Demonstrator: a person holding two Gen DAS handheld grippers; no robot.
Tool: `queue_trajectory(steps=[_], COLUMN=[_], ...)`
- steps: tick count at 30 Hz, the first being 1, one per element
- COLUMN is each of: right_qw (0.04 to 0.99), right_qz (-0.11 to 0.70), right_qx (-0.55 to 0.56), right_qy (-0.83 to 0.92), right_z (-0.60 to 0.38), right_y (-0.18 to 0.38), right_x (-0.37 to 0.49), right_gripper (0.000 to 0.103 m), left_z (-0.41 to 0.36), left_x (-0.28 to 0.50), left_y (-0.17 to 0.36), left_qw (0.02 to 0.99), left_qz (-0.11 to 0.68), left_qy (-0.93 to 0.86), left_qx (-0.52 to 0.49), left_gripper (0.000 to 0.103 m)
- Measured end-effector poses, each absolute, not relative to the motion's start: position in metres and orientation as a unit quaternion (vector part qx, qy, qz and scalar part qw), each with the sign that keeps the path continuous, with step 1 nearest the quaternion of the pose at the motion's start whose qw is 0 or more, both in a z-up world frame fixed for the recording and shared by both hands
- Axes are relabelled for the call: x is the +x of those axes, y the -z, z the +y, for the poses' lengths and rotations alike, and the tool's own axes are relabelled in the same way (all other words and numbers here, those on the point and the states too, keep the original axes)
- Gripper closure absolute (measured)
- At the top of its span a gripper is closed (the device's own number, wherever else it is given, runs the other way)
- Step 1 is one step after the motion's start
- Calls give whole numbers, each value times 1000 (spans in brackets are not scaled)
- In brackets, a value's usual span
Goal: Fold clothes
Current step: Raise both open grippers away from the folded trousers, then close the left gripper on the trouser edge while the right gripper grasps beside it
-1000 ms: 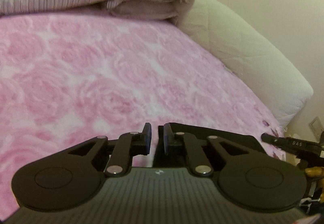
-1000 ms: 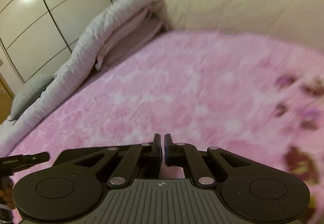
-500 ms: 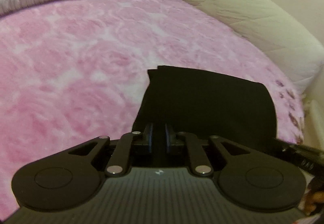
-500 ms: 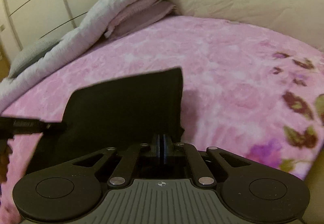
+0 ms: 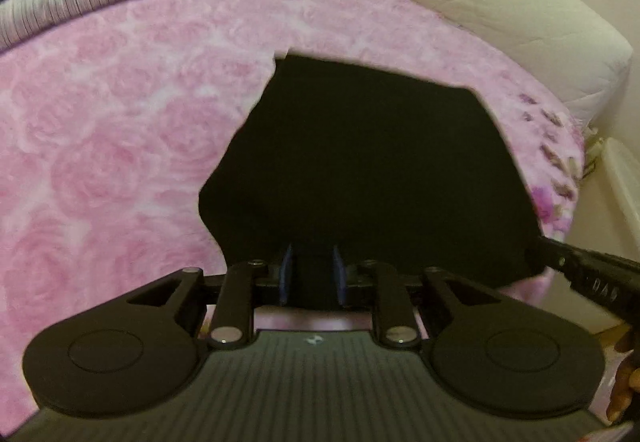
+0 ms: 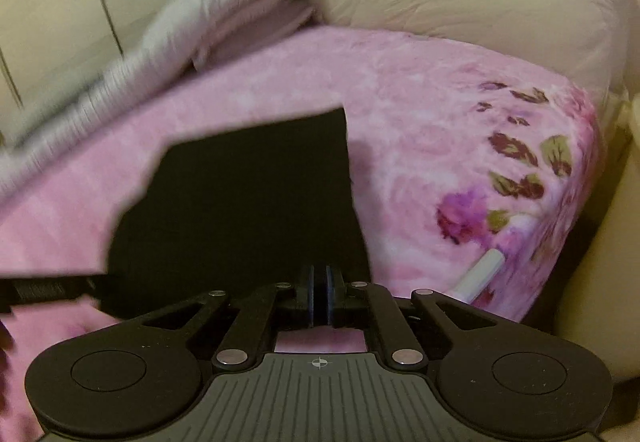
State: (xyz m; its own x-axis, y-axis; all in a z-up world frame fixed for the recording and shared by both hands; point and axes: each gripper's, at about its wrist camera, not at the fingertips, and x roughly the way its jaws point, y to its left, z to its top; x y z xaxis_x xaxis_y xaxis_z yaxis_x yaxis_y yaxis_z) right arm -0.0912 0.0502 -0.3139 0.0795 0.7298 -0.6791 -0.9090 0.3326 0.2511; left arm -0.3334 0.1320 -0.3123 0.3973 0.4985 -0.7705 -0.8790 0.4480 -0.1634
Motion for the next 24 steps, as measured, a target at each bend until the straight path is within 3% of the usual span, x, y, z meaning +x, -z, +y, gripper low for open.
queue_trajectory(steps=[6, 18, 24], right_qw=[711, 725, 709], right_qz=[409, 341, 334], right_qx=[-55, -51, -33], right_qy=[-570, -596, -620], right_z=[15, -59, -79], right_y=[280, 229, 219], right_x=[-99, -152, -153], right_gripper=[97, 98, 103], left_z=[81, -1, -12], left_x=[-354, -396, -425], left_y=[264, 220, 228], left_qw=[798, 815, 823], left_qz=[314, 285, 238], left_qy=[-452, -446, -411], left_qx=[-247, -236, -312], left_gripper=[74, 74, 67])
